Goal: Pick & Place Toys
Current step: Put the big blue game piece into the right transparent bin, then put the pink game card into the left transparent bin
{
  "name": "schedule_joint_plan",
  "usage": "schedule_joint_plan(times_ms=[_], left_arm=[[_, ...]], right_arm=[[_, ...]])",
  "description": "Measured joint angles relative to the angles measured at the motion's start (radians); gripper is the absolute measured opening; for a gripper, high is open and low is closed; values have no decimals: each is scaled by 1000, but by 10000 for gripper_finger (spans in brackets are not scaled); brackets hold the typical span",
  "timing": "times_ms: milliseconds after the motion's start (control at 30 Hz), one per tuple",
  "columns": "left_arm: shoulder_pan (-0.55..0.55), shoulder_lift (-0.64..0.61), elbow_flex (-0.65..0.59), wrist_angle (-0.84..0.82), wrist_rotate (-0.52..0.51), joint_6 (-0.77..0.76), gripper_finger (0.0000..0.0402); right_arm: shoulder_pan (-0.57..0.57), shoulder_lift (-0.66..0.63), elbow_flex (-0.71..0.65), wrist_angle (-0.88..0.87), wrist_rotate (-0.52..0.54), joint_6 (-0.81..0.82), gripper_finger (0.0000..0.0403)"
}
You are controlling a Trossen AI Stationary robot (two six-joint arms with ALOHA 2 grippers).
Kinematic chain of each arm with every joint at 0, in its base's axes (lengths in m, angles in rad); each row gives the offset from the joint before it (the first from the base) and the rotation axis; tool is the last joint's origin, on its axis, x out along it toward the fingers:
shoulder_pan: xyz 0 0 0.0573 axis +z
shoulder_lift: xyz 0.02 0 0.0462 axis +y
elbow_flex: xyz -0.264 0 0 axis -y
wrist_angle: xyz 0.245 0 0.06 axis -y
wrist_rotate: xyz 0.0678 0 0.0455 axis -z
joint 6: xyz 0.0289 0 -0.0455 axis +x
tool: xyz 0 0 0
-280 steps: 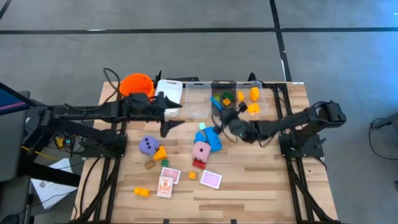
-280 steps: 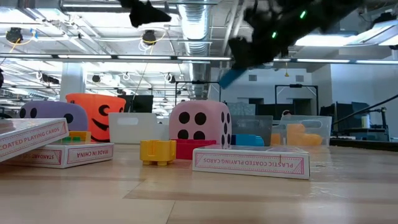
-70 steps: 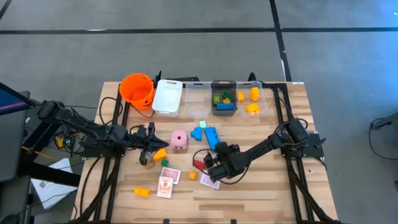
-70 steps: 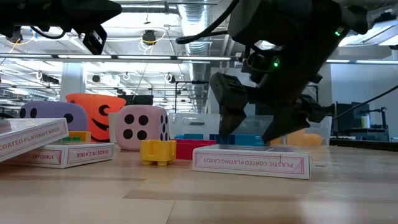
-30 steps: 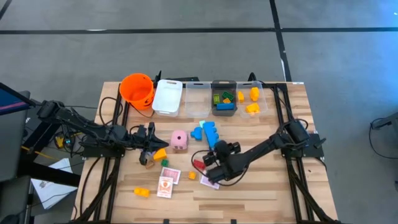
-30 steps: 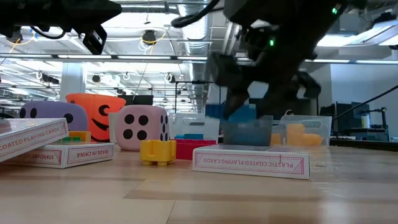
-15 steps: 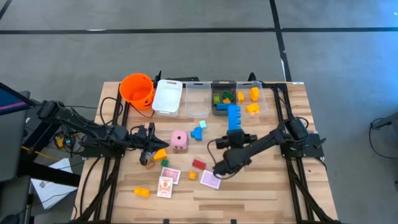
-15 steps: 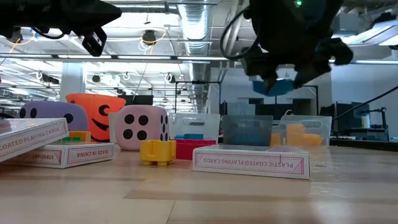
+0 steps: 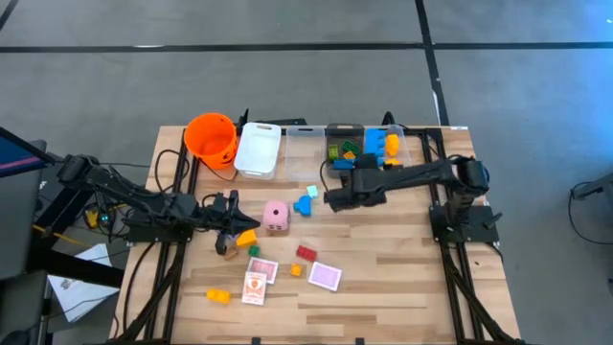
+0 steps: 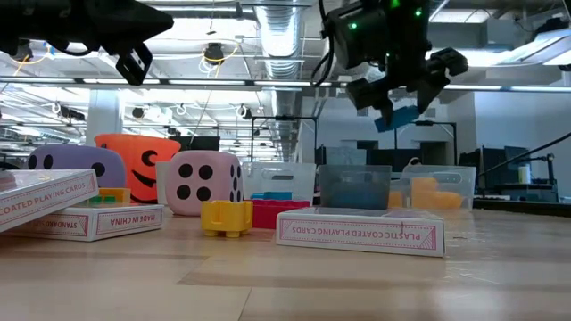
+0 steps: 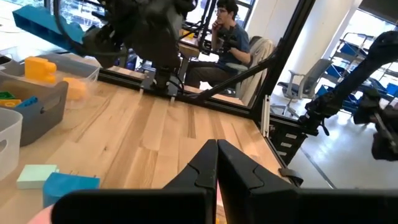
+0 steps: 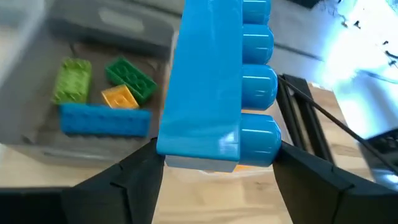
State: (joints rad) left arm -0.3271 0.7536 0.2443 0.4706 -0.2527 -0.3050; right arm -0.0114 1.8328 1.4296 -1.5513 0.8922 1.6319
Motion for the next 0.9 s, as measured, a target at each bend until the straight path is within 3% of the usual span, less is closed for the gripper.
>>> schedule_joint_plan(times_ms=[233,500,633,767,900], left_arm=[[0,0,0,0,0,-13,0],[-3,0,0,0,0,-25,0],[-3,0,0,0,0,-44,0],[-3,0,0,-7,0,-44,0],[-3,0,0,-21,0,-43,0]], right_arm=[[-108,-24,0,2,-106,-200,265],[-186,-14,-1,1,-109,-297,382],[-204,-14,-1,-1,-131,-309,382],[-122,-14,-1,29,-136,-350,366],[63,-14,-1,133,-107,-348,360]])
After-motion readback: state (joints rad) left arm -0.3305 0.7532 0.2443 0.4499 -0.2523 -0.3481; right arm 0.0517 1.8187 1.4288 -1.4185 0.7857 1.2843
